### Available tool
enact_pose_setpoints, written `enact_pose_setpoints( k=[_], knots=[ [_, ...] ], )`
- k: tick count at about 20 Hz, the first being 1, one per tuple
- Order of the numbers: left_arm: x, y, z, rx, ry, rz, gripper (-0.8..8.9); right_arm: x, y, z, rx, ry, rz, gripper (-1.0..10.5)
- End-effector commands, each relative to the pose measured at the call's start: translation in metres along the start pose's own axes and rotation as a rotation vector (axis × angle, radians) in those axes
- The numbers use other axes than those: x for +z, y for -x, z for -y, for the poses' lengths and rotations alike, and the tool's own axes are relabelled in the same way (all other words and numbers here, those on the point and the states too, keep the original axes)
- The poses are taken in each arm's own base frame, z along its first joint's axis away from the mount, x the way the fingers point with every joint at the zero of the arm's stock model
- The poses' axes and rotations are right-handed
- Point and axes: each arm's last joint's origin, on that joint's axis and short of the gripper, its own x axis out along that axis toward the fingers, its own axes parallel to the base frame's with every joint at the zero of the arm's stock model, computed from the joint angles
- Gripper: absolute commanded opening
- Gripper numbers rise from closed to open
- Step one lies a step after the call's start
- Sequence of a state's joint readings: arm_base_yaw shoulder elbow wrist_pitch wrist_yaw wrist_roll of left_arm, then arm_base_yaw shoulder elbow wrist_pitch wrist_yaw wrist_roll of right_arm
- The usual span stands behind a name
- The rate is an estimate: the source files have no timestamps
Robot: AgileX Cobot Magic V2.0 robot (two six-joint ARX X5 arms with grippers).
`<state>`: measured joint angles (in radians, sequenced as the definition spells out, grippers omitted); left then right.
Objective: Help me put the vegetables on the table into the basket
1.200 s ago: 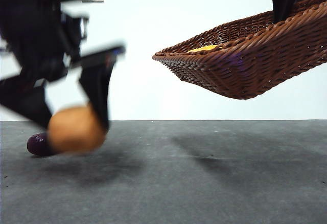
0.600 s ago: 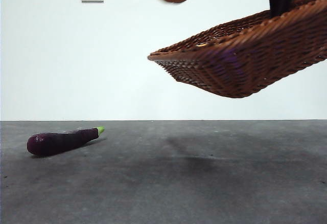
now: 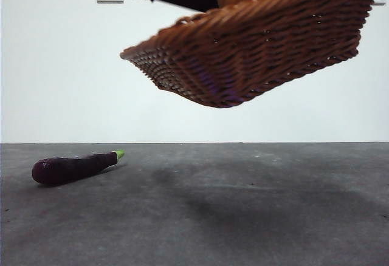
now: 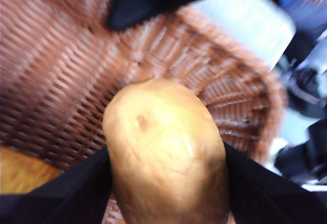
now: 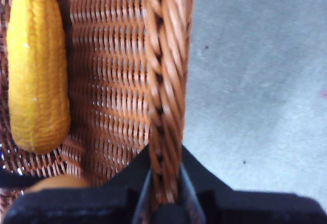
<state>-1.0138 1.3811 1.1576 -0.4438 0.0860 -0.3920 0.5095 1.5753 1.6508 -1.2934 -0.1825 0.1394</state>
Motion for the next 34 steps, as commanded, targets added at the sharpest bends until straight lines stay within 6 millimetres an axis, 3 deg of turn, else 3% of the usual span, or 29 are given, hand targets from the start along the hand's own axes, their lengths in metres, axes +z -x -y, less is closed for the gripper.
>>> enact_pose_setpoints(
  k=[1,2,3,8,11,14,16,18,22,27,30,34],
  knots=[
    [0.004,0.000,0.003,-0.001,-0.013,-0.001,3.54,0.001,-0.004,0.000,0.000,-0.024,0.000,-0.1],
    [0.005,0.001,0.004,-0.005,-0.016,0.003,4.83,0.001,-0.004,0.000,0.000,-0.029,0.000,-0.1],
    [0.005,0.001,0.004,-0.007,-0.020,0.004,5.35,0.001,-0.004,0.000,-0.001,-0.032,0.000,-0.1],
    [0.010,0.006,0.006,-0.013,-0.092,0.023,5.34,0.002,-0.004,0.001,-0.008,-0.033,0.002,-0.1],
    [0.023,0.033,0.008,0.083,-0.230,0.090,5.33,0.002,-0.002,0.011,-0.028,-0.051,0.004,-0.1],
    [0.025,0.066,-0.001,0.371,-0.340,0.121,5.33,0.004,0.003,0.036,-0.054,-0.098,0.014,-0.1],
    [0.020,0.078,-0.021,0.607,-0.336,0.052,5.33,0.003,0.008,0.056,-0.078,-0.142,0.016,-0.1],
    [0.020,0.079,-0.054,0.704,-0.261,-0.065,5.33,0.001,0.012,0.072,-0.095,-0.175,0.024,-0.1],
    [0.027,0.072,-0.137,0.578,0.015,-0.170,5.32,0.000,0.015,0.084,-0.108,-0.187,0.024,-0.1],
    [0.020,0.052,-0.221,0.614,0.209,-0.238,5.30,-0.001,0.015,0.083,-0.107,-0.179,0.022,-0.1],
    [0.005,0.027,-0.254,0.605,0.216,-0.374,5.30,0.000,0.015,0.083,-0.107,-0.177,0.026,-0.1],
    [-0.007,-0.001,-0.276,0.592,0.209,-0.433,5.30,0.000,0.015,0.084,-0.107,-0.173,0.027,-0.1]
  ],
)
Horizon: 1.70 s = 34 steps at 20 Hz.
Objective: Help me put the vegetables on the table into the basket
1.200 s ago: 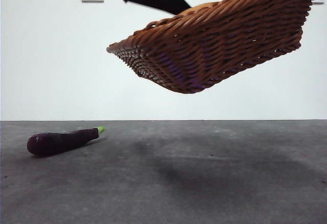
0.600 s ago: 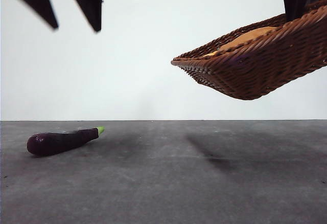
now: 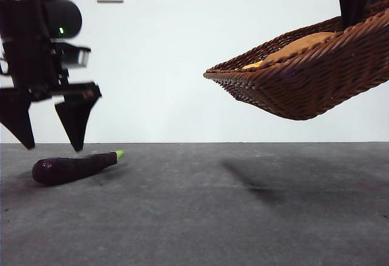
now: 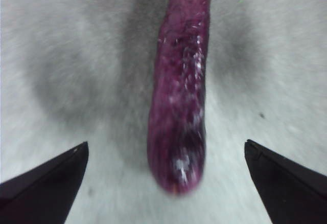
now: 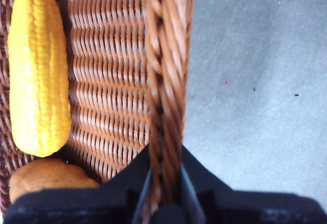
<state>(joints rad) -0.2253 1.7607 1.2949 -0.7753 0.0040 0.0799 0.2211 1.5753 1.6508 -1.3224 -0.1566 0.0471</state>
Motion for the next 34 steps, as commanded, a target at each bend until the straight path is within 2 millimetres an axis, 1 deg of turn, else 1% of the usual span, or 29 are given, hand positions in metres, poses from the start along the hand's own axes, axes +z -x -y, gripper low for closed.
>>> enact_pose_setpoints(
  k=[1,6,7,10,13,17,18,19,21,23,24,26,27,29,30,32,34],
  knots=[
    [0.002,-0.016,-0.001,-0.004,-0.024,-0.009,5.30,0.002,-0.004,0.000,0.011,0.008,0.000,-0.1],
    [0.004,-0.043,-0.001,0.004,-0.023,-0.044,5.25,0.002,-0.004,0.000,0.011,0.008,0.001,-0.1],
    [0.004,-0.046,-0.001,0.004,-0.021,-0.046,4.84,0.002,-0.004,0.000,0.011,0.008,0.001,-0.1],
    [0.005,-0.050,-0.002,0.006,-0.018,-0.037,3.24,0.002,-0.004,0.000,0.011,0.007,0.001,-0.1],
    [0.006,-0.050,-0.002,0.030,-0.008,-0.027,-0.11,0.002,-0.004,0.000,0.011,0.007,0.000,-0.1],
    [0.006,-0.050,-0.002,0.018,-0.009,-0.033,-0.12,0.002,-0.004,0.000,0.011,0.007,0.001,-0.1],
    [0.005,-0.047,-0.001,-0.005,-0.008,-0.038,-0.12,0.002,-0.004,0.000,0.011,0.007,0.001,-0.1],
    [0.004,-0.043,0.000,-0.051,-0.007,-0.032,-0.12,0.001,-0.004,0.000,0.011,0.007,-0.001,-0.1],
    [0.005,-0.023,0.004,-0.166,0.027,0.019,-0.12,0.001,-0.004,0.000,0.012,0.006,-0.004,-0.1],
    [0.007,0.006,0.009,-0.323,0.085,0.096,-0.12,0.001,-0.004,0.000,0.011,0.002,-0.007,-0.1],
    [0.006,0.023,0.014,-0.401,0.086,0.141,-0.12,0.001,-0.004,0.000,0.011,-0.005,-0.008,-0.1],
    [0.004,0.055,0.029,-0.501,0.054,0.219,-0.12,0.001,-0.004,0.000,0.016,-0.013,-0.011,-0.1],
    [0.000,0.074,0.039,-0.530,0.024,0.259,-0.12,0.000,-0.004,-0.001,0.030,-0.019,-0.014,-0.1],
    [-0.009,0.104,0.060,-0.566,-0.046,0.323,-0.12,0.000,-0.005,-0.007,0.044,-0.013,-0.017,-0.1],
    [-0.013,0.115,0.071,-0.590,-0.076,0.343,-0.12,0.000,-0.005,-0.009,0.046,-0.005,-0.019,-0.1],
    [-0.021,0.130,0.092,-0.635,-0.099,0.353,-0.12,-0.001,-0.006,-0.017,0.054,0.016,-0.023,-0.1],
    [-0.022,0.133,0.107,-0.686,-0.043,0.338,-0.12,-0.002,-0.008,-0.030,0.068,0.052,-0.023,-0.1]
  ],
)
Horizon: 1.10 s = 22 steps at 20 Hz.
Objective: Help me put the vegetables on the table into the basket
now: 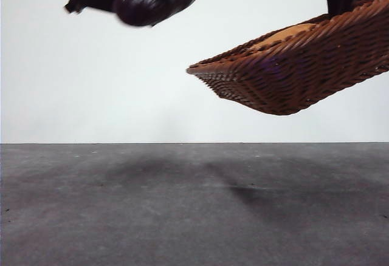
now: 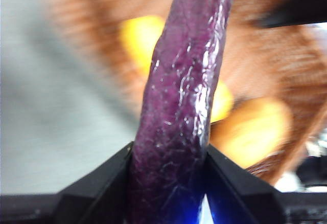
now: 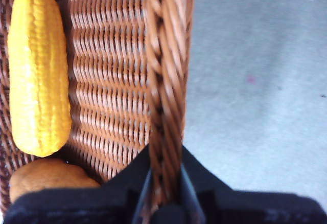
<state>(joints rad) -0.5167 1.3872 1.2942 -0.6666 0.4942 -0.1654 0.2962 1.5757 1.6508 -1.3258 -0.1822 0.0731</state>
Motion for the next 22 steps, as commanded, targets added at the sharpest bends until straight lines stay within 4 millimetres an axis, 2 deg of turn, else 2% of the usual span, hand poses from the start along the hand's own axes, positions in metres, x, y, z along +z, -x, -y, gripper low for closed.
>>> enact_pose_setpoints(
  k=[1,5,12,13,15,16,18,22],
  knots=[
    [0.001,-0.014,0.008,-0.036,0.120,0.002,-0.12,0.000,-0.006,-0.013,0.027,0.018,-0.005,-0.1],
    [0.004,-0.028,0.015,-0.068,0.181,0.012,-0.01,-0.003,-0.009,-0.037,0.053,0.086,-0.012,-0.1],
    [0.005,-0.032,0.020,-0.065,0.233,0.026,0.24,-0.006,-0.012,-0.061,0.083,0.138,-0.005,-0.1],
    [0.005,-0.032,0.022,-0.047,0.245,0.038,1.08,-0.007,-0.013,-0.063,0.086,0.144,-0.006,-0.1],
    [0.005,-0.034,0.025,-0.023,0.264,0.058,3.55,-0.007,-0.013,-0.064,0.086,0.134,-0.007,-0.1],
    [0.006,-0.034,0.026,-0.029,0.263,0.068,4.23,-0.007,-0.013,-0.064,0.086,0.132,-0.007,-0.1],
    [0.008,-0.034,0.028,-0.042,0.260,0.084,4.80,-0.007,-0.013,-0.064,0.086,0.132,-0.008,-0.1],
    [0.010,-0.034,0.030,-0.054,0.256,0.105,4.81,-0.006,-0.013,-0.064,0.087,0.132,-0.001,-0.1]
  ],
)
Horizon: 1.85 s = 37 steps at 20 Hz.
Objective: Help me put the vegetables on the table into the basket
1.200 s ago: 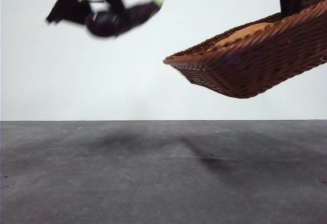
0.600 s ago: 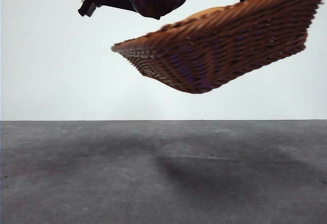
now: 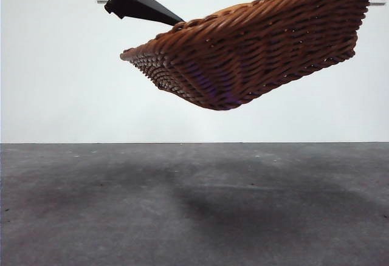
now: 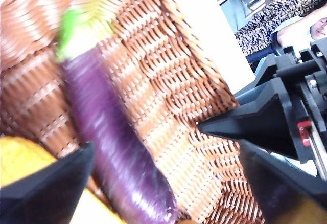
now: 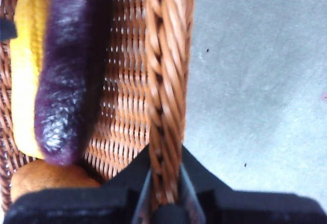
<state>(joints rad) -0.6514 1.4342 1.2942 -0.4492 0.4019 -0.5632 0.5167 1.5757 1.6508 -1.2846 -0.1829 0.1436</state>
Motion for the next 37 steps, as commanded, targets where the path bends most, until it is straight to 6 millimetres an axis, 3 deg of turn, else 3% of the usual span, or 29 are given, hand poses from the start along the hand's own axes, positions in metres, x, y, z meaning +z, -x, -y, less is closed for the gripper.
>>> enact_pose_setpoints(
  k=[1,6,8,11,16,21,28,31,33,34,36,37],
  knots=[
    [0.001,0.000,0.000,-0.008,0.000,0.014,4.80,0.003,-0.003,0.001,0.012,-0.011,0.017,-0.1],
    [-0.003,0.051,0.021,-0.016,-0.226,0.114,4.34,0.012,0.001,0.041,-0.032,-0.100,0.067,-0.1],
    [-0.016,0.074,0.025,0.026,-0.330,0.071,-0.31,0.013,0.002,0.061,-0.055,-0.128,0.068,-0.1],
    [-0.037,0.100,0.021,0.180,-0.384,-0.025,-0.08,0.018,-0.009,0.094,-0.082,-0.172,0.040,-0.1],
    [-0.061,0.123,0.017,0.245,-0.366,-0.179,-0.08,0.036,-0.060,0.164,0.139,-0.280,0.035,-0.1],
    [-0.092,0.160,0.024,0.337,-0.334,-0.210,-0.04,0.035,-0.103,0.218,0.193,-0.366,0.028,-0.1],
    [-0.127,0.224,0.027,0.327,-0.298,-0.020,-0.04,0.037,-0.133,0.240,0.186,-0.351,0.035,-0.1],
    [-0.133,0.234,0.027,0.309,-0.286,0.018,-0.04,0.035,-0.149,0.246,0.190,-0.381,0.002,-0.1],
    [-0.134,0.235,0.027,0.308,-0.288,0.024,-0.04,0.034,-0.150,0.249,0.170,-0.384,0.002,0.0],
    [-0.133,0.235,0.027,0.309,-0.288,0.023,-0.04,0.034,-0.150,0.250,0.161,-0.384,0.006,0.4],
    [-0.133,0.235,0.027,0.315,-0.289,0.024,-0.04,0.033,-0.150,0.250,0.137,-0.401,-0.007,4.6],
    [-0.133,0.235,0.027,0.315,-0.289,0.024,-0.04,0.033,-0.150,0.250,0.119,-0.414,-0.012,6.2]
  ],
)
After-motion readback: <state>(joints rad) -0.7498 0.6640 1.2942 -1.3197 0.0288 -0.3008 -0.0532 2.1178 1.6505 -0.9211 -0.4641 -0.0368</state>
